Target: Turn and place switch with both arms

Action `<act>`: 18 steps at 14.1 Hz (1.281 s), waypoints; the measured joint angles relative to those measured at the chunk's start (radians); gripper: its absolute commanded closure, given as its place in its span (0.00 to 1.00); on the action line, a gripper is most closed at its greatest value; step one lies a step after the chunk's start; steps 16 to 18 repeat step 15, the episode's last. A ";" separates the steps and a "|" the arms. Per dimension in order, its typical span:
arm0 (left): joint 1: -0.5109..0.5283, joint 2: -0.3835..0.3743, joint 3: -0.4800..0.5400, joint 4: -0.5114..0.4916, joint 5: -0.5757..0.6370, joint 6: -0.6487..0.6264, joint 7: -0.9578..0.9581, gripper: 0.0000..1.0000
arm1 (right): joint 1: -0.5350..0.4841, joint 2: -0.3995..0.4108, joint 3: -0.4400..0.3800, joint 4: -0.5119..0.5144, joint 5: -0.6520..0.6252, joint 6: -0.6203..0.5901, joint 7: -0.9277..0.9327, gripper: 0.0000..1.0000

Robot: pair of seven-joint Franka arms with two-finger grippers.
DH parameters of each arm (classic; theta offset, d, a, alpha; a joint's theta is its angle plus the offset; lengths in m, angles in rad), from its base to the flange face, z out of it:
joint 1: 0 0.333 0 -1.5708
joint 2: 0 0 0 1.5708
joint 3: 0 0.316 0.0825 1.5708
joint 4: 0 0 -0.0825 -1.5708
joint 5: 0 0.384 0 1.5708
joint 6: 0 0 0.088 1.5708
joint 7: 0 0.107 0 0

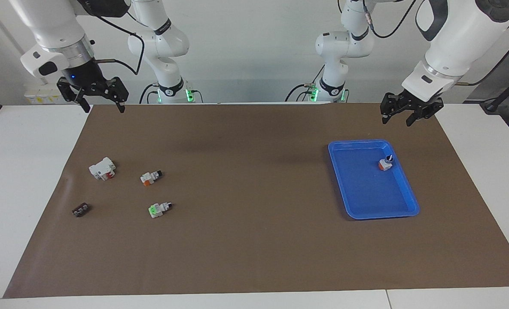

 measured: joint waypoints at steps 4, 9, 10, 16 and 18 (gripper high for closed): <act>0.001 0.001 0.001 -0.024 0.000 0.087 -0.002 0.00 | 0.001 0.000 -0.005 0.000 0.000 0.000 0.005 0.00; 0.002 0.001 0.001 -0.026 0.000 0.106 -0.048 0.00 | -0.003 0.000 -0.010 0.000 0.000 0.000 0.005 0.00; 0.002 0.001 0.001 -0.027 0.000 0.106 -0.068 0.00 | -0.003 0.000 -0.010 0.000 0.000 0.000 0.005 0.00; 0.002 0.001 0.001 -0.029 0.000 0.106 -0.094 0.00 | -0.003 0.000 -0.010 0.000 0.000 0.000 0.005 0.00; 0.002 0.001 0.001 -0.029 0.000 0.106 -0.094 0.00 | -0.003 0.000 -0.010 0.000 0.000 0.000 0.005 0.00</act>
